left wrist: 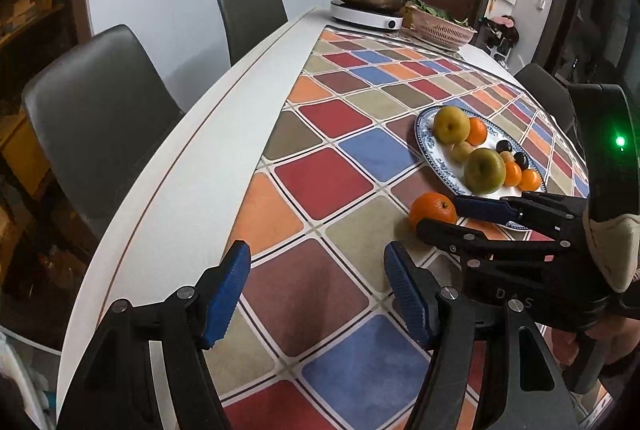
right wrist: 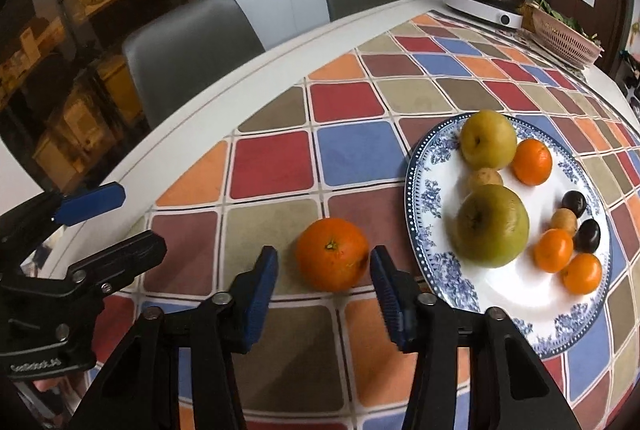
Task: Organize fruits
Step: 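Grasp the last loose mandarin with the right tool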
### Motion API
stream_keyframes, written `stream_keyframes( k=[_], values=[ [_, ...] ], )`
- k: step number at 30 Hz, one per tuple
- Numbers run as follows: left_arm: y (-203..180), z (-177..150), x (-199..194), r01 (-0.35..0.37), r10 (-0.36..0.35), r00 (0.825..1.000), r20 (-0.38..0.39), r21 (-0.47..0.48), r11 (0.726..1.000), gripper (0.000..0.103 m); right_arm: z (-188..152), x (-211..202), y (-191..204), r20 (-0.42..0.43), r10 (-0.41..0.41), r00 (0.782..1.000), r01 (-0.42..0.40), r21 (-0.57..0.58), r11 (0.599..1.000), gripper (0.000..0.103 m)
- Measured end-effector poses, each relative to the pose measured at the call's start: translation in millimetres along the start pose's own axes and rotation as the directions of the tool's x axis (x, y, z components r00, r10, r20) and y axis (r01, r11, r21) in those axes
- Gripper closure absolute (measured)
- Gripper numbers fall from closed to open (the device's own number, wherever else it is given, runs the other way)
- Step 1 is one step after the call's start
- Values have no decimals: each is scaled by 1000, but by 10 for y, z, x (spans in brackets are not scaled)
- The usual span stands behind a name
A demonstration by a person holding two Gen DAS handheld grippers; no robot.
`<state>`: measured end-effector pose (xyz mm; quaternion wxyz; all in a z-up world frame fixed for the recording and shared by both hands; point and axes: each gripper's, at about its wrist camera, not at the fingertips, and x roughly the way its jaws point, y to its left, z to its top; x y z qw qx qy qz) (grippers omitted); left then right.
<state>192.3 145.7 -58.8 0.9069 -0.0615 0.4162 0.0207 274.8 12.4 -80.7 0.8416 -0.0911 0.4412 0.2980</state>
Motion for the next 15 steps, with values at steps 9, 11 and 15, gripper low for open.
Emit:
stream_keyframes(
  k=[9,11,15],
  values=[
    [7,40,82,2,-2,1000,-7,-6,1000,34,33,101,-10,-12,-11,1000,11,-6,1000,61],
    [2,45,85,3,-3,1000,-5,-5,1000,35,31,95,2,-11,-15,1000,15,-13,1000,61],
    [-8,53,82,1,-1,1000,-2,-2,1000,35,28,86,-9,-8,-8,1000,8,-3,1000,61]
  ],
)
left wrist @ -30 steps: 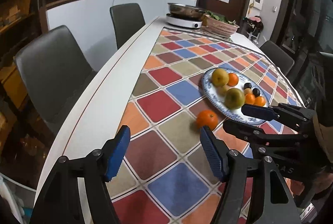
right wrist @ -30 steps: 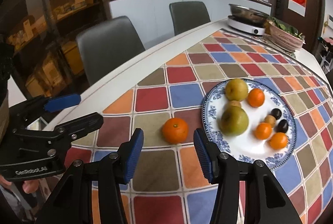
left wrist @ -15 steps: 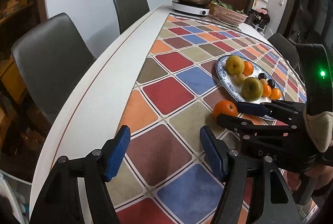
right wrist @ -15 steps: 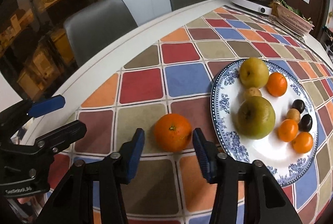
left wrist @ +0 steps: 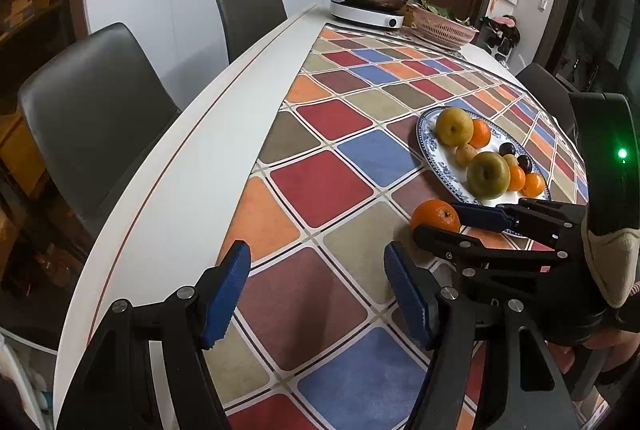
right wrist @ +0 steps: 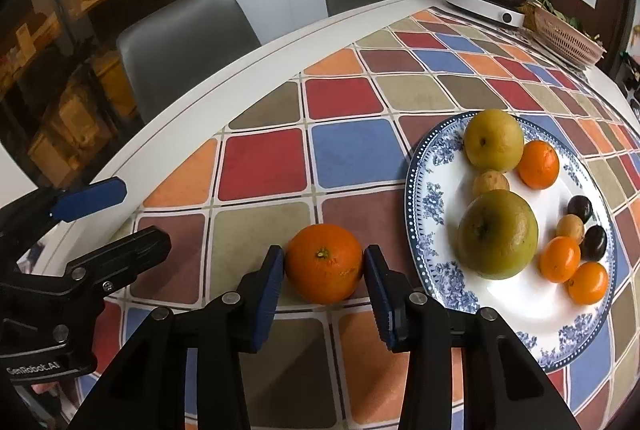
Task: Organize fruits
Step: 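Grasp the last loose mandarin with the right tool, then carry the mandarin onto the plate with the right tool and open it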
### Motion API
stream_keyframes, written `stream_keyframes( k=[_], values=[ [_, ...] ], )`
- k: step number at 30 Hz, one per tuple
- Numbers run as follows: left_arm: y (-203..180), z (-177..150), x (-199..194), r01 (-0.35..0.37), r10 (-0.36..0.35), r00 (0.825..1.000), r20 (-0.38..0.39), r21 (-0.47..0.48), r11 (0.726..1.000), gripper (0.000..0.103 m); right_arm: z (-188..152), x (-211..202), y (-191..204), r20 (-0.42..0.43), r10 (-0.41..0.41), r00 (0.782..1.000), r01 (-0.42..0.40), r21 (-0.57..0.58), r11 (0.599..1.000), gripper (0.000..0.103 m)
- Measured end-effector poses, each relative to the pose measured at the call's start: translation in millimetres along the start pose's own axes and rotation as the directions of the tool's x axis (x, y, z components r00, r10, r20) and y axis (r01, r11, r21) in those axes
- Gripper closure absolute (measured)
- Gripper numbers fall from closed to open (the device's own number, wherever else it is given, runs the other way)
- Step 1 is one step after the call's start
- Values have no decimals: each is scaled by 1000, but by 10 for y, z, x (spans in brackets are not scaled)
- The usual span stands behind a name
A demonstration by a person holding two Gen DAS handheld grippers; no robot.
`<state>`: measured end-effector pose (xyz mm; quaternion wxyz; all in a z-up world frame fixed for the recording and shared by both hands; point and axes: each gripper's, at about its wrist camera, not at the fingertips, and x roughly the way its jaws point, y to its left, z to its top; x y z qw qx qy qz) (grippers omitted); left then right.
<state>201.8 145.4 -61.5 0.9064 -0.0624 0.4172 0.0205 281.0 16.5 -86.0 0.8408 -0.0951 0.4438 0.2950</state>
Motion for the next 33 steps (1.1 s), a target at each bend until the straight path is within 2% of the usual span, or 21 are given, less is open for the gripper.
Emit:
stream_keyframes(
  k=[8,15,25,33],
  values=[
    [-92,29,-96,2,-2,1000,19,12,1000,35,-14,-165,12,37,22,999,-22,14,1000,62],
    [-245,95,-248,16,-18,998,54,44,999,35,-35,-505,-64,104,20,994,-24,37,999,62],
    [-514,305,-360,32,-41,994,103,89,996,34,-20,-936,-245,194,-37,980,26,59,998,62],
    [-713,511,-334,40,-55,991,123,120,992,34,-13,-1073,-466,220,-68,973,49,90,995,62]
  ],
)
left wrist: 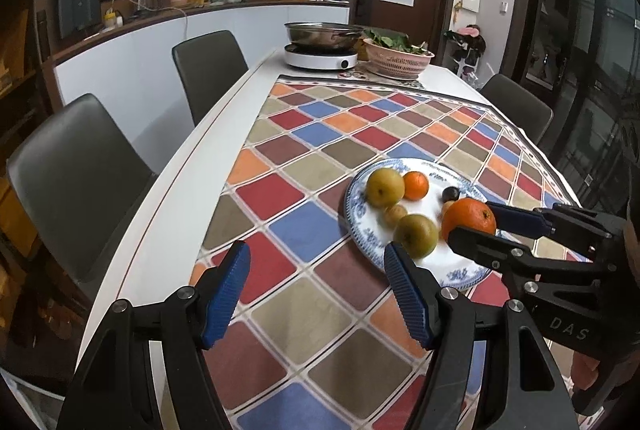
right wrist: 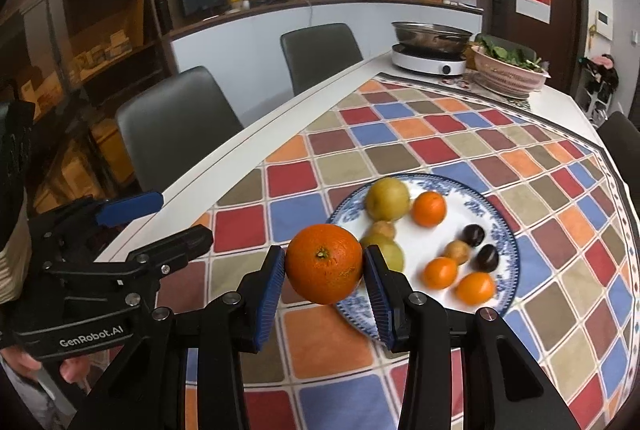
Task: Organize fruits
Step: 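Carry the mandarin onto the plate with the right tool and open it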
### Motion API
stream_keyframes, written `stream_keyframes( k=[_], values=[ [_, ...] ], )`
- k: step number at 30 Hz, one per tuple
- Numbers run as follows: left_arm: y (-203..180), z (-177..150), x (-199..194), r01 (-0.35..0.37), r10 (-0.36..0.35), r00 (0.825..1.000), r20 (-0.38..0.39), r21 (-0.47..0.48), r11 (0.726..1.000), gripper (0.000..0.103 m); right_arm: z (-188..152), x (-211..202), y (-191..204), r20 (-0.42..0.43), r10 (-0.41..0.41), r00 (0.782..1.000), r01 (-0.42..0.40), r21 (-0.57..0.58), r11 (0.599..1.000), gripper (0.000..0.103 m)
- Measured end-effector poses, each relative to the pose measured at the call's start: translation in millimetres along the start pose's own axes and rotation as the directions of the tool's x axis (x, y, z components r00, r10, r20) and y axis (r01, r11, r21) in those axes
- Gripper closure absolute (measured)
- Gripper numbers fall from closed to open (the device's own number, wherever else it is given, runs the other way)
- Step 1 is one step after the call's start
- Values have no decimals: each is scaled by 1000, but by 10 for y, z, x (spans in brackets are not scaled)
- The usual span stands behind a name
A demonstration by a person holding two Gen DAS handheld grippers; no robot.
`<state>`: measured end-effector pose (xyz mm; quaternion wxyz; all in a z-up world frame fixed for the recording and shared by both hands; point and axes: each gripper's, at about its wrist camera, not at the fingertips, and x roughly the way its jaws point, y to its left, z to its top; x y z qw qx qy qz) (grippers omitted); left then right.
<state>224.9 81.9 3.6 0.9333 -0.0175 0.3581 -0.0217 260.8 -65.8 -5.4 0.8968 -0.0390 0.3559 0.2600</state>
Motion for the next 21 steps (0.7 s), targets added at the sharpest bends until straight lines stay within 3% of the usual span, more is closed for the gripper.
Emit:
stream_keyframes(
  k=[11,21],
  values=[
    [-186,227,375,15,-14,999,-30,23,1000,33,55,181,-395,-23,-39,999,40,40,998,62],
    [-193,254,775,0,2,996,-86,26,1000,33,147,676,-725,-101,-84,991,88,36,995,62]
  ],
)
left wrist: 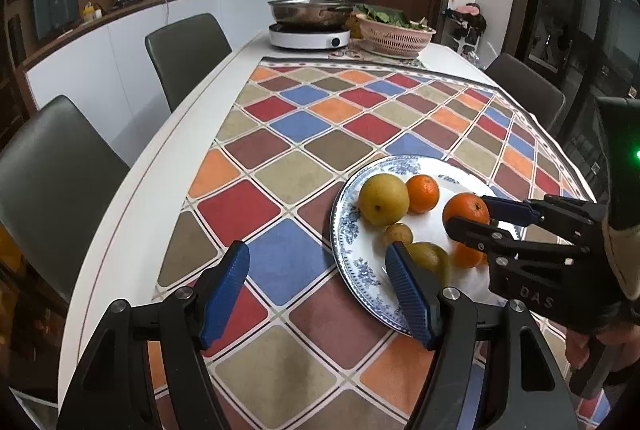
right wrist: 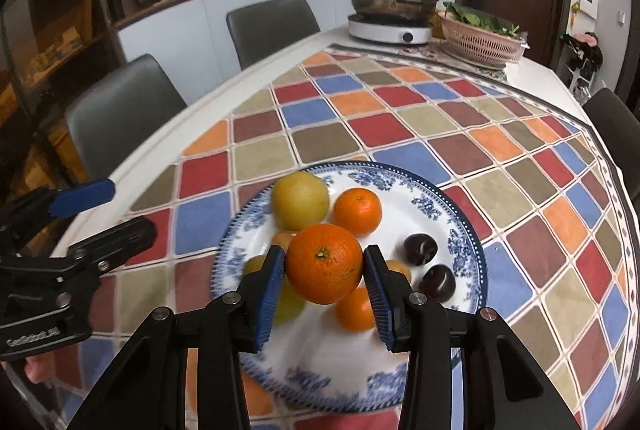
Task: Organize fruits
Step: 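Carry the mandarin onto the plate with the right tool and open it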
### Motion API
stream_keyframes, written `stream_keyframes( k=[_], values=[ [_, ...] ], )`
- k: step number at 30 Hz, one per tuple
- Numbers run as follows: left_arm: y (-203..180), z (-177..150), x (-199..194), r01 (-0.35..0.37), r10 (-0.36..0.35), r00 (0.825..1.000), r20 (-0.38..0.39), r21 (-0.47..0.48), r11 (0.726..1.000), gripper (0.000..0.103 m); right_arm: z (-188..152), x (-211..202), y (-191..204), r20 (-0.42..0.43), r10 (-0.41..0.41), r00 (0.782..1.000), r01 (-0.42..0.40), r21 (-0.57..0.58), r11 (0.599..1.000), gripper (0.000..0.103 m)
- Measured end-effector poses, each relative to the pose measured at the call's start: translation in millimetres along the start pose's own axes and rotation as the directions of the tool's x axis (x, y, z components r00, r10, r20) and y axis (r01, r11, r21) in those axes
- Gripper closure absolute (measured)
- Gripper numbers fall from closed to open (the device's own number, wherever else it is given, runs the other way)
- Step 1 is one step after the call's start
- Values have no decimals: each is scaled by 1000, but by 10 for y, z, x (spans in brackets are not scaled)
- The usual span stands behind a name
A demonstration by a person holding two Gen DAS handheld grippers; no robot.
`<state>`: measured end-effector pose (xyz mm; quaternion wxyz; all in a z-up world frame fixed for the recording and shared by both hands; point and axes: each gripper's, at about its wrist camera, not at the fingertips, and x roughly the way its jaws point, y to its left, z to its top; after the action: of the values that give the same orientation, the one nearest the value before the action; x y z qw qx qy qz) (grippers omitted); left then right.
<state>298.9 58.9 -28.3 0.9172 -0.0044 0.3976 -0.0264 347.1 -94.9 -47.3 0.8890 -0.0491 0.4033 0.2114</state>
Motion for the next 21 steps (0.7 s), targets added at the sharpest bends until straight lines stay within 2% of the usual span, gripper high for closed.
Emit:
stream_keyframes(
  k=[9,21],
  values=[
    [66,28,257,-2,1,999,-45,-18,1000,33,32,300,-79,-61,-11,998,11,-7,1000,61],
    [39,32,224,-12,12,999,-35,-7,1000,31,-21,353,-117,-81,-11,997,12,12,1000,61]
  ],
)
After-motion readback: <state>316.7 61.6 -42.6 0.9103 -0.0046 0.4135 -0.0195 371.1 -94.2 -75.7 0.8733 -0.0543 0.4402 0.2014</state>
